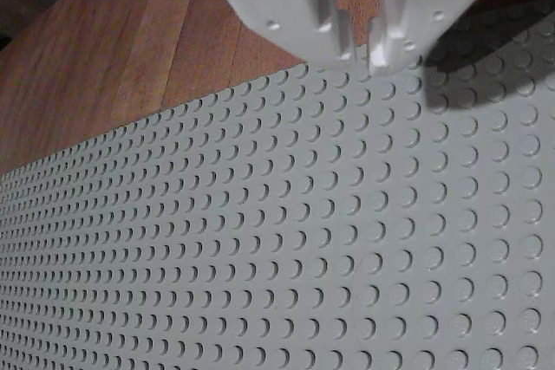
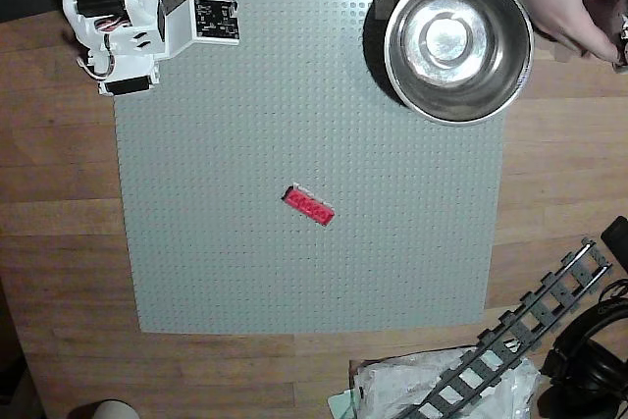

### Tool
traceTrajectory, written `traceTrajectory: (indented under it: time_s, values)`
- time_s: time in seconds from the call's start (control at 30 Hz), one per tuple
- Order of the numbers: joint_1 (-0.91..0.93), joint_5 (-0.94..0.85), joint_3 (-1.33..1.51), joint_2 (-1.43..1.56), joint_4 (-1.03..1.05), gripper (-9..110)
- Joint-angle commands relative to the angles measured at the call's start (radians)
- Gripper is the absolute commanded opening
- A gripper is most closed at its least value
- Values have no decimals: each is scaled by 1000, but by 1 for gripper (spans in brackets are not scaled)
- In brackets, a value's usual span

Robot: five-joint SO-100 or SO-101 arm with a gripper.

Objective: Grasp a lego block and put it in the bin.

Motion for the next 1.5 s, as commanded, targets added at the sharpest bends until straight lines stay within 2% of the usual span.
traceTrajectory:
  time_s: [0.0, 1.47]
  values:
    - [-64, -3, 0, 17, 3, 0]
    - [-71, 5, 0, 17, 3, 0]
